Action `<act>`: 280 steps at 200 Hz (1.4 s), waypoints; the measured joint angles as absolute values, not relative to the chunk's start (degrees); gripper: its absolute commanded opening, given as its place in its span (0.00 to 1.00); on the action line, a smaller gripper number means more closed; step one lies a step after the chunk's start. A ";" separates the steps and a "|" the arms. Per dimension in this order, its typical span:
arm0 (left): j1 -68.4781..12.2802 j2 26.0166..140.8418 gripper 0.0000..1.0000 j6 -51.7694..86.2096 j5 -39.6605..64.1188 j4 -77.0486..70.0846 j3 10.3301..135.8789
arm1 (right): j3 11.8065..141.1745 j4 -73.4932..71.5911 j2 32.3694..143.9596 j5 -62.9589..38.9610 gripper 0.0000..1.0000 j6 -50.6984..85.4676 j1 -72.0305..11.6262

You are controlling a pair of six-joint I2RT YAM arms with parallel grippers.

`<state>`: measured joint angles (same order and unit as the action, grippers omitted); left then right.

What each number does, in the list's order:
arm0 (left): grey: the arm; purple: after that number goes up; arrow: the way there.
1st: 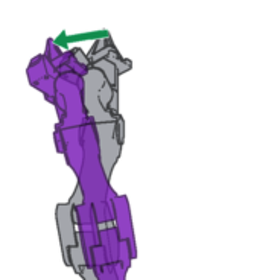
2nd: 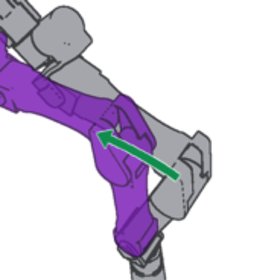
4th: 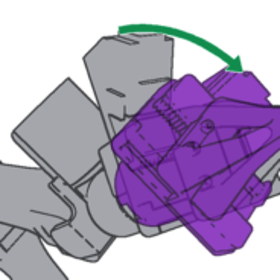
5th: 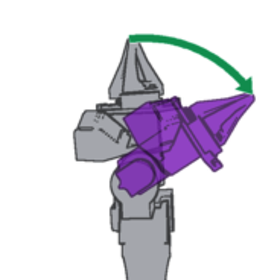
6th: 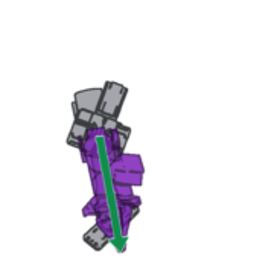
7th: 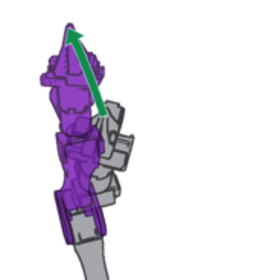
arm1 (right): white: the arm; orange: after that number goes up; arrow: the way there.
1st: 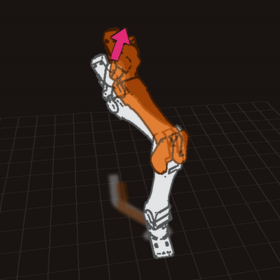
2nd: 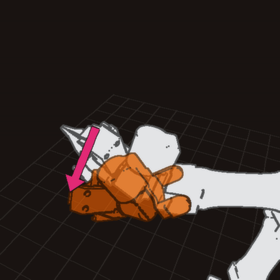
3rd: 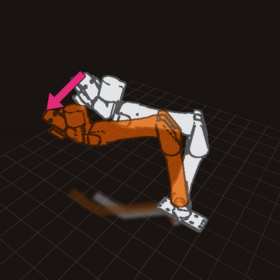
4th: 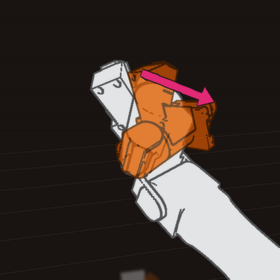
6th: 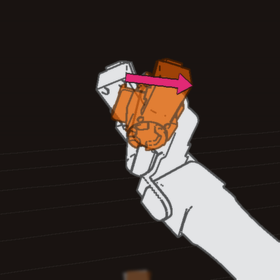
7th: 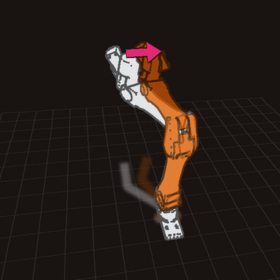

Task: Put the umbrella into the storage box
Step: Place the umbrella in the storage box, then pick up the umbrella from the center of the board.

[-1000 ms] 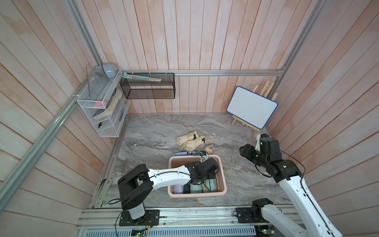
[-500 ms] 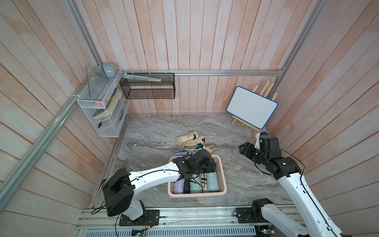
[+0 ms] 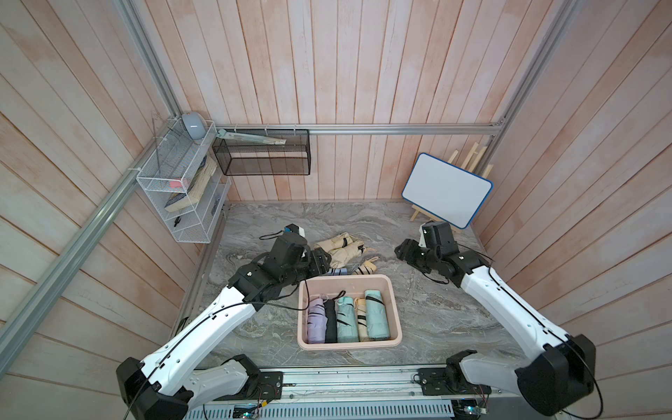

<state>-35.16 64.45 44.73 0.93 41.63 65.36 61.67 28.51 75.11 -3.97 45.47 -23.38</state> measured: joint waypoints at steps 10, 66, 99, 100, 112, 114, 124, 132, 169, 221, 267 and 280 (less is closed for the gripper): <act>-32.64 64.34 0.76 43.05 1.34 42.89 65.36 | 63.00 26.74 78.28 -4.19 0.63 46.61 -24.53; -24.75 67.85 0.76 35.94 3.90 43.75 65.89 | 63.92 15.68 88.25 -8.08 0.63 58.50 -27.00; -23.16 70.24 0.76 34.00 4.34 41.56 66.06 | 63.92 11.75 91.57 -10.02 0.66 67.42 -27.64; -23.14 70.28 0.76 34.00 4.34 41.52 66.06 | 63.92 11.64 91.74 -10.15 0.67 67.75 -27.64; -22.59 70.76 0.76 33.76 4.67 40.51 66.08 | 63.92 10.94 92.97 -10.57 0.68 70.22 -27.73; -22.48 70.87 0.76 33.67 4.75 40.34 66.08 | 63.92 10.85 93.19 -10.63 0.68 70.65 -27.73; -21.98 71.37 0.76 33.58 5.39 39.44 66.11 | 63.92 10.35 94.08 -10.83 0.68 72.38 -27.73; -21.56 71.90 0.76 33.61 5.78 38.68 66.11 | 63.92 9.89 94.87 -11.07 0.69 73.65 -27.73; -20.23 74.56 0.76 33.63 7.40 36.38 66.13 | 66.19 9.23 99.88 -13.13 0.69 77.54 -27.73; -19.16 75.59 0.76 33.65 8.54 34.79 66.17 | 73.25 9.23 106.85 -15.16 0.70 80.55 -28.40; -18.24 75.72 0.76 33.82 8.73 34.68 66.17 | 78.15 12.32 111.59 -15.33 0.70 82.74 -28.80; -17.93 75.72 0.76 33.87 8.73 34.68 66.17 | 80.29 13.85 113.19 -15.31 0.71 82.83 -28.93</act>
<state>-17.93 75.72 33.87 8.73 34.68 66.17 80.29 13.85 113.19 -15.31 82.83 -28.93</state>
